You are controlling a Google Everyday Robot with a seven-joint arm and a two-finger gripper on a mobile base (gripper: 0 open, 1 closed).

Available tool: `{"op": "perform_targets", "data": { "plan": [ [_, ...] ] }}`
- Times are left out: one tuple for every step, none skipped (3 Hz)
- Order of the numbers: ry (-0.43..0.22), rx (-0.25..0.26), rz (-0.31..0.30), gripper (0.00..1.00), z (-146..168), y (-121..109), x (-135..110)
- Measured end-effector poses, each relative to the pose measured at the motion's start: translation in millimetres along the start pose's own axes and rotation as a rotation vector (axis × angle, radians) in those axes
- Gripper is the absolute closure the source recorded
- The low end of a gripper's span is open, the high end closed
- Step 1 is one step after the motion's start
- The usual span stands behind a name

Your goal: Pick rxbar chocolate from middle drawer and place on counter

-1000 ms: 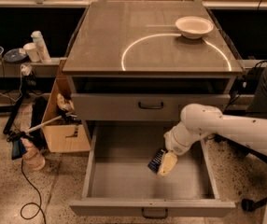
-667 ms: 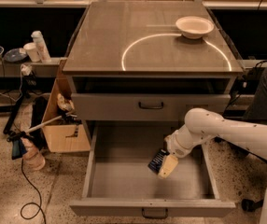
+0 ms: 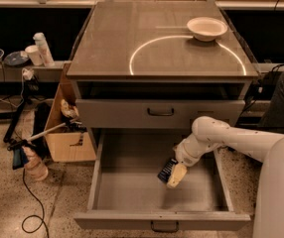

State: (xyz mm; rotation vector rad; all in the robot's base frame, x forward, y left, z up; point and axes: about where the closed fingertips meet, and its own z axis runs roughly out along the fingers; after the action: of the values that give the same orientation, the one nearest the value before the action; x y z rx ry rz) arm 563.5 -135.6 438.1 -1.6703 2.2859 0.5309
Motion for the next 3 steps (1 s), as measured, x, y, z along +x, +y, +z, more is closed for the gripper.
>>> {"op": "perform_targets", "data": {
  "plan": [
    [-0.011,-0.013,-0.010,0.00,10,1,2],
    [-0.003,-0.026,-0.017,0.00,39,-22,6],
    [0.042,-0.031,-0.011,0.00,65,-48,16]
  ]
}}
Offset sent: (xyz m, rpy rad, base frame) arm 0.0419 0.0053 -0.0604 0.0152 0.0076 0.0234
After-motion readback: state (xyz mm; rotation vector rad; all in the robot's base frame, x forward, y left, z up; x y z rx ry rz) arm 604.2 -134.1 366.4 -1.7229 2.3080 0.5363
